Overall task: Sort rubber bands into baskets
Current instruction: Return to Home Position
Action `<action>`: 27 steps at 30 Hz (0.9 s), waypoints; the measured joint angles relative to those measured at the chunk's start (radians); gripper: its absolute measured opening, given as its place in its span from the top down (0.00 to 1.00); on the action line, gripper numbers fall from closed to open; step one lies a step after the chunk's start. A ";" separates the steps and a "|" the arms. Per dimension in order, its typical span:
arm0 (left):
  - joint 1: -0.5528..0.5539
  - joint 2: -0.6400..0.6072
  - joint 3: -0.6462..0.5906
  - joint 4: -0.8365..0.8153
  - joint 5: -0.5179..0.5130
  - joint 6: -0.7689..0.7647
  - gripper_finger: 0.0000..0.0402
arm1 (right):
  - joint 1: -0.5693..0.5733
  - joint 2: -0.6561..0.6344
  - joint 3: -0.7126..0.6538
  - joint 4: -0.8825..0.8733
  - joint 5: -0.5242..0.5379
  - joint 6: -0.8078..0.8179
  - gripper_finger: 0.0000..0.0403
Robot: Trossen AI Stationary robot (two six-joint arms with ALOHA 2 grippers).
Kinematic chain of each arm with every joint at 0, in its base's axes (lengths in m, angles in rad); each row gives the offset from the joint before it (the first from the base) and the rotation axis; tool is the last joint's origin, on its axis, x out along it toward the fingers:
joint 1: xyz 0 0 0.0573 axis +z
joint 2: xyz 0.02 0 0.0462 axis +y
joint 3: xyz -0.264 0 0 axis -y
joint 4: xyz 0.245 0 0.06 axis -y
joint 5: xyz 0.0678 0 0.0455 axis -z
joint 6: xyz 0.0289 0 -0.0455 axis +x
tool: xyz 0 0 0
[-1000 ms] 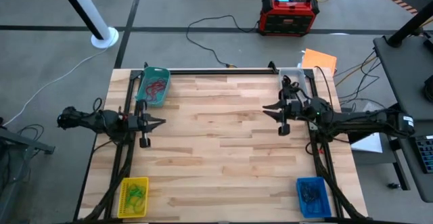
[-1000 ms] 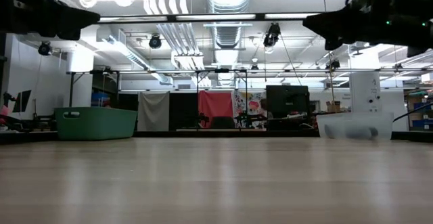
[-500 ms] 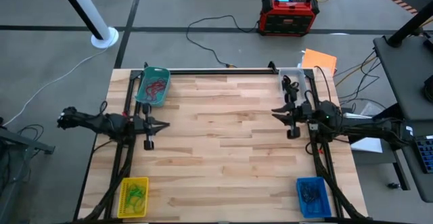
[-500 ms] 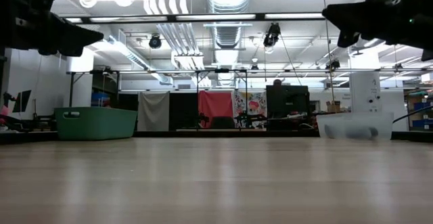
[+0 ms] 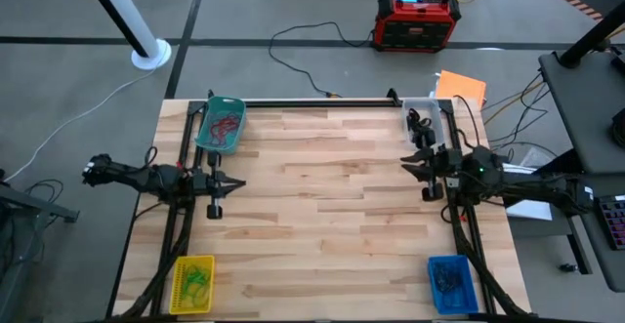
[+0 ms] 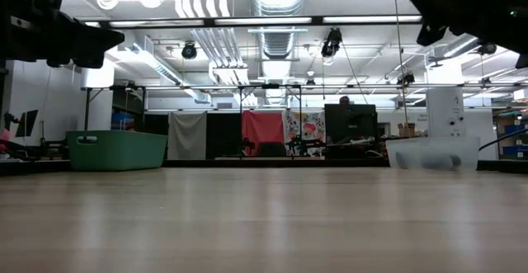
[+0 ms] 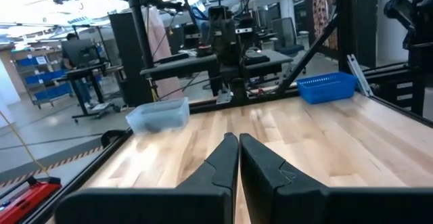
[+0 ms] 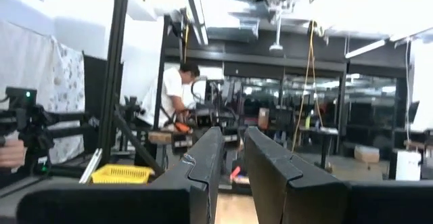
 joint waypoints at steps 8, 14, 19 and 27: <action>0.000 0.000 0.000 -0.002 0.000 -0.002 1.00 | 0.000 -0.161 -0.001 -0.213 0.000 -0.009 0.85; 0.000 0.002 0.000 0.000 -0.021 -0.004 1.00 | 0.000 -0.266 -0.001 -0.369 -0.001 -0.032 0.85; 0.000 0.013 -0.001 0.004 -0.079 -0.018 1.00 | -0.002 -0.319 -0.001 -0.394 0.000 -0.073 0.85; 0.000 0.039 -0.001 0.007 -0.087 -0.041 1.00 | -0.002 -0.334 -0.002 -0.434 0.020 -0.168 0.85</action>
